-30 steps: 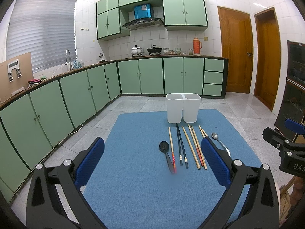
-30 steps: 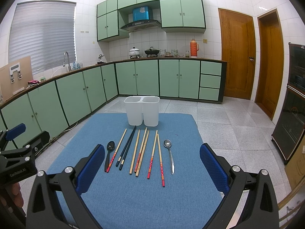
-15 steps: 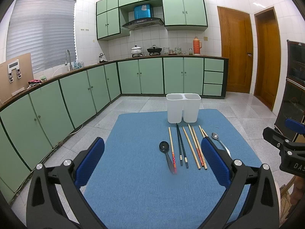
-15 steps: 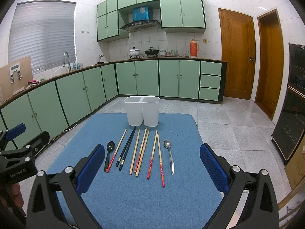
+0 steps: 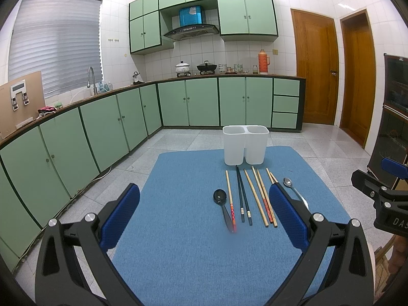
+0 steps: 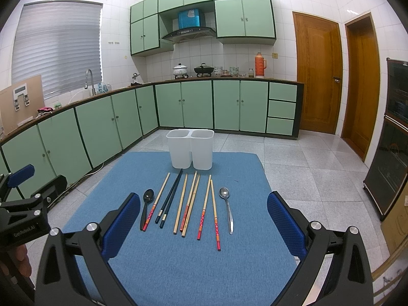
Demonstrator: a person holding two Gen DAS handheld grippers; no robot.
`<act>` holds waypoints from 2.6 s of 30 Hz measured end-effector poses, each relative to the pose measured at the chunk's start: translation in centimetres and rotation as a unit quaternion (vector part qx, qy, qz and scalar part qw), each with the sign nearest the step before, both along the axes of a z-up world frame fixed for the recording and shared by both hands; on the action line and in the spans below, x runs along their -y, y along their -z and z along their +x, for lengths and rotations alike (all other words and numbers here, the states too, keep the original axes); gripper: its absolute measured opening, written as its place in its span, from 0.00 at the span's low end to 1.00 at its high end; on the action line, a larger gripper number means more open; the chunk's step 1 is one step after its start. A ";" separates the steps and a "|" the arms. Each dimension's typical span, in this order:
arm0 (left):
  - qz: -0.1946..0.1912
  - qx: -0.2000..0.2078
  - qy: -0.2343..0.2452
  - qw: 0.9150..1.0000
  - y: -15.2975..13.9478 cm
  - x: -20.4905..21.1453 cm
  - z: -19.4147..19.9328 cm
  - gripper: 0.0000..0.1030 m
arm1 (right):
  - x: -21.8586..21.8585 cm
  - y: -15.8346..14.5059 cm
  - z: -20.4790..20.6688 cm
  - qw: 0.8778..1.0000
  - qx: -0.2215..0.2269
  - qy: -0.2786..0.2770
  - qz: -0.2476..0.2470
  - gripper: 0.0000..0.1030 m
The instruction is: Organize utensils
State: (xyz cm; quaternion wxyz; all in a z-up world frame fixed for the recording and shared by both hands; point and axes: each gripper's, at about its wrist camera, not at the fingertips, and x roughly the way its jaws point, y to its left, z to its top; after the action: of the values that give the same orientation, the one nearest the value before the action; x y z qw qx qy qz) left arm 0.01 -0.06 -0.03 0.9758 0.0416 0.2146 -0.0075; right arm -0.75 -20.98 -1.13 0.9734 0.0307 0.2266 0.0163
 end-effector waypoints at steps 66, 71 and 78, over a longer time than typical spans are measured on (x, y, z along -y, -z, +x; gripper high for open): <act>-0.013 -0.290 0.002 0.957 17.6 -1.7 27.4 0.78 | 4.6 14.8 27.2 0.962 -0.266 -0.057 0.011 0.58; -0.019 -0.287 0.007 0.958 17.4 -2.1 27.7 0.74 | 4.8 15.6 28.3 0.958 -0.280 -0.062 0.022 0.51; -0.028 -0.282 0.027 0.959 17.3 -1.6 27.5 0.53 | 4.5 16.4 29.0 0.953 -0.297 -0.062 0.013 0.39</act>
State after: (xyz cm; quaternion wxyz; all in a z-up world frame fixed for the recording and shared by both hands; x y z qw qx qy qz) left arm 27.55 1.52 -17.30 0.8759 0.0164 0.4794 -0.0509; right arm 28.28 -25.47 -17.52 0.8584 0.0325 0.5071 0.0700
